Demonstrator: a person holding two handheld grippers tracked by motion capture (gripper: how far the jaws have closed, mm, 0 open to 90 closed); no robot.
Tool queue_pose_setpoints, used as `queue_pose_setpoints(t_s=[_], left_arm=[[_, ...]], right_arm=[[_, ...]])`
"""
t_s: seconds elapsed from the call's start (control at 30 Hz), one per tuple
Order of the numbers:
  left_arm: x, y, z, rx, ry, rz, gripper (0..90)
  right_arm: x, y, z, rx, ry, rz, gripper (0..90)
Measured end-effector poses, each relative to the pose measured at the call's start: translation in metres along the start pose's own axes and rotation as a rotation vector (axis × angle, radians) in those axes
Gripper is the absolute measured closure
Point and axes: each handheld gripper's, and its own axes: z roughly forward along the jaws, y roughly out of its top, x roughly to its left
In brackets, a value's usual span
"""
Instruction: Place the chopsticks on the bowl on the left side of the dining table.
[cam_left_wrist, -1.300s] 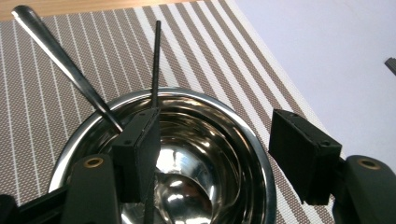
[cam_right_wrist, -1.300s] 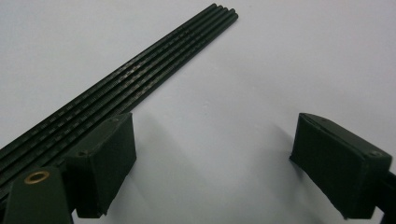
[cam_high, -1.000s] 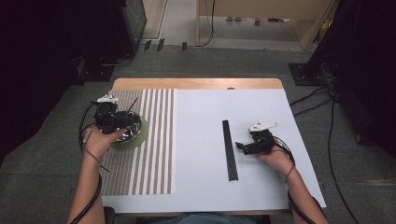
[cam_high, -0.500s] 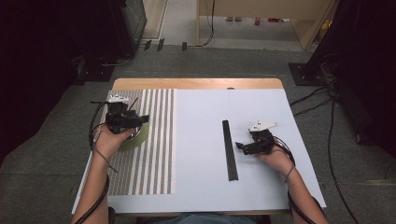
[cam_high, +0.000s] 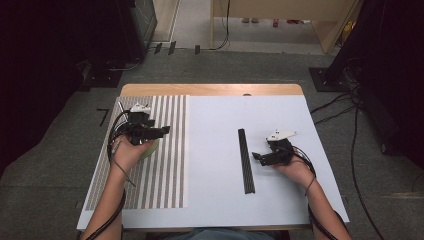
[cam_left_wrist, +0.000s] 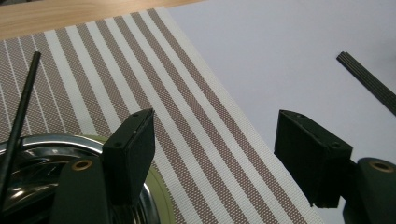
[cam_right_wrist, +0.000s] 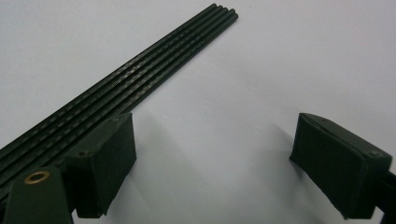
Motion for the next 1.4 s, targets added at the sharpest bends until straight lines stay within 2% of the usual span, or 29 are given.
queue_pose_setpoints(t_s=[0.17,0.4,0.73,0.9,1.4], left_arm=[[-0.007,-0.002,0.007,-0.005,-0.007,0.005,29.7],[-0.015,-0.003,0.014,-0.018,-0.043,-0.023,29.7],[-0.030,-0.006,0.026,-0.019,-0.036,0.031,29.4],[-0.037,-0.008,0.030,-0.029,-0.044,0.043,29.1],[-0.052,-0.013,0.039,-0.015,-0.074,0.081,29.6]], right_arm=[[0.000,0.000,0.000,-0.001,0.000,0.000,13.3],[0.000,0.000,0.000,0.000,0.000,-0.001,13.3],[0.000,0.000,0.000,0.000,0.000,-0.001,13.3],[0.000,0.000,0.000,0.000,0.000,0.000,13.3],[0.000,0.000,0.000,-0.001,0.000,-0.001,13.3]])
